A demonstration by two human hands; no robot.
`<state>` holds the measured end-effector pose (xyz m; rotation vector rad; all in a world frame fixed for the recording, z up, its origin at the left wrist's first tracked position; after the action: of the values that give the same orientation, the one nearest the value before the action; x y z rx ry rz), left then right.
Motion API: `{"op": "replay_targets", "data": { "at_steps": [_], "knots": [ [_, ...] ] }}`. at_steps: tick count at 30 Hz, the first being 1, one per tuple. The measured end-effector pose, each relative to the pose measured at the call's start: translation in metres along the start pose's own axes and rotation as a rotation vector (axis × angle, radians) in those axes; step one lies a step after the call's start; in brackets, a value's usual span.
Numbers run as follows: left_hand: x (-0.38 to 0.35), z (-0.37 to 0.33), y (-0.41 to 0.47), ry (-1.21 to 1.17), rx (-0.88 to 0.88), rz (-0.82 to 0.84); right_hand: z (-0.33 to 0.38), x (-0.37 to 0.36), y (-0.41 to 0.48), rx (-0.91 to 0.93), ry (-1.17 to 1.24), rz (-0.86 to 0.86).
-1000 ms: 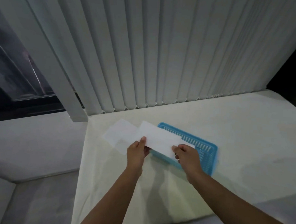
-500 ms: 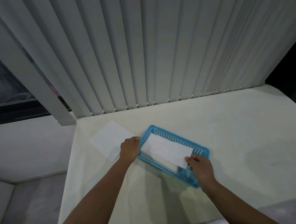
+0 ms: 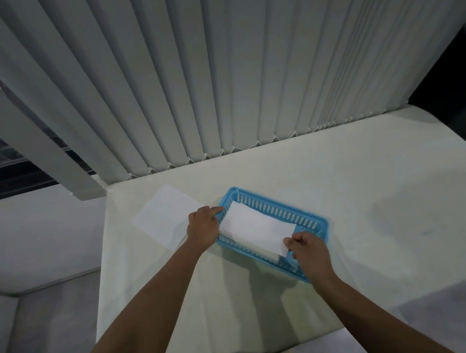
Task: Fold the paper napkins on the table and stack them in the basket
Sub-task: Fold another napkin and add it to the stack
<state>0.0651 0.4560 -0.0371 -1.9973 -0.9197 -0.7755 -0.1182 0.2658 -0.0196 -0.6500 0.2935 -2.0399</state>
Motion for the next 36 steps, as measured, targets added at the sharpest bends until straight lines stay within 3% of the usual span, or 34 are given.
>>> {"op": "replay_targets", "data": {
  "at_steps": [14,36],
  "knots": [
    [0.003,0.006,0.002,0.395,-0.115,0.076,0.009,-0.010,0.003,0.010,-0.051,-0.036],
    [0.002,0.012,0.000,0.335,-0.158,0.102,0.012,-0.013,0.003,0.060,-0.184,-0.024]
  ]
}}
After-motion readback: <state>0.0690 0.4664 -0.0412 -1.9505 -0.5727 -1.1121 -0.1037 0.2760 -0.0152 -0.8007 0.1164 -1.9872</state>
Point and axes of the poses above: each hand's wrist, its own y-axis towards the middle knuckle, its own x-axis out of the back of the hand, z = x × y, the point moved 4 cm from there along y, towards the middle knuckle, and after that the axes turned 9 degrees about z, right-handed, at the moved point
